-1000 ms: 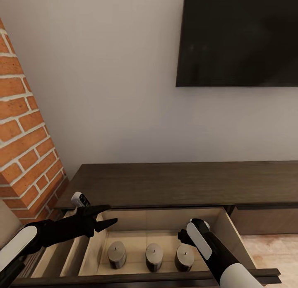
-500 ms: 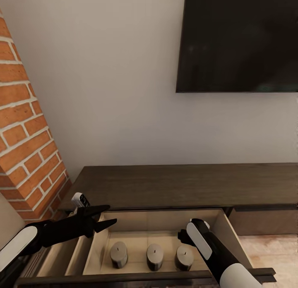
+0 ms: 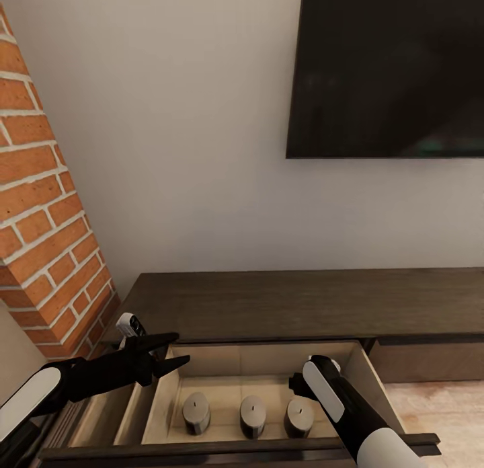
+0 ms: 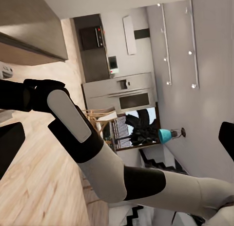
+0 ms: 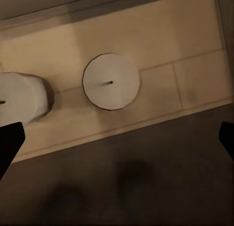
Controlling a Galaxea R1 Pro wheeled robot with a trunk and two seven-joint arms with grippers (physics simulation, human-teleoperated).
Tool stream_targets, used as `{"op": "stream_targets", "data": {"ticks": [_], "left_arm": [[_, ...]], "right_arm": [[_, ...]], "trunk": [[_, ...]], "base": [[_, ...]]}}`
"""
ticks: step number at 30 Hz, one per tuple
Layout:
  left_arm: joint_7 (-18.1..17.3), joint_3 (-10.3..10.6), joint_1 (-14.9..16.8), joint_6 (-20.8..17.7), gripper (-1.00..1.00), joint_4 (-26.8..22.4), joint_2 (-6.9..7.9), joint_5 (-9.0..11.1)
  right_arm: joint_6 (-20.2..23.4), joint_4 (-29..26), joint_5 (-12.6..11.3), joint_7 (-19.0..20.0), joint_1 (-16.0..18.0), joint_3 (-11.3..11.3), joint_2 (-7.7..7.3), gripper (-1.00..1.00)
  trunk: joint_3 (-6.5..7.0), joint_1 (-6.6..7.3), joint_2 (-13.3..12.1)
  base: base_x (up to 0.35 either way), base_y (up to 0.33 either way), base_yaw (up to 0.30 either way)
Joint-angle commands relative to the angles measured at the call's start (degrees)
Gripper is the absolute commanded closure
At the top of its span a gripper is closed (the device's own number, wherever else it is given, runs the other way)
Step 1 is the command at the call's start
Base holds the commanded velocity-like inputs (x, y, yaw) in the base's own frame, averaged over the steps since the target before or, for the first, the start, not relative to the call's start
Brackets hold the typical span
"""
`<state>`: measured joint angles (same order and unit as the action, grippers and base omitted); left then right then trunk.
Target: Place each of the two pumpkins and all three candles from the living room inside a cabinet in the living room (use any cabinet), then make sure every cabinet is closed, and position the cauldron so it is next to a table in the living room.
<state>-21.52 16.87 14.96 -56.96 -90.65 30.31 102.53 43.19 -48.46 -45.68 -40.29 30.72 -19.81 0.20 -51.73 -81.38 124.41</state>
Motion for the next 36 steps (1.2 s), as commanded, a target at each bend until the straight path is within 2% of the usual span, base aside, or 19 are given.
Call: {"op": "stream_targets", "data": {"ticks": [1, 10, 28, 36], "left_arm": [[-0.5, 0.1, 0.1, 0.0, -1.00, 0.0, 0.04, -0.3], [-0.5, 0.1, 0.0, 0.0, -1.00, 0.0, 0.02, -0.3], [-0.5, 0.2, 0.0, 0.1, -1.00, 0.0, -0.04, -0.4], [-0.5, 0.2, 0.1, 0.1, -1.00, 0.0, -0.05, -0.4]], "right_arm": [[0.0, -0.1, -0.6, -0.6, 0.0, -0.1, -0.03, -1.00], [0.0, -0.1, -0.6, -0.5, 0.0, -0.1, -0.03, -1.00], [-0.2, -0.4, -0.6, -0.4, 0.0, -0.1, -0.03, -1.00], [-0.1, -0.5, -0.6, -0.3, 0.0, -0.1, -0.03, -1.00]], "trunk": [[0.13, 0.23, -0.4], [1.75, 2.21, -4.0], [4.98, 6.16, -11.2], [6.41, 7.92, -14.4]], "base": [[0.000, 0.000, 0.000], [-0.112, 0.000, 0.000], [-0.006, 0.000, 0.000], [-0.124, 0.000, 0.000]]}}
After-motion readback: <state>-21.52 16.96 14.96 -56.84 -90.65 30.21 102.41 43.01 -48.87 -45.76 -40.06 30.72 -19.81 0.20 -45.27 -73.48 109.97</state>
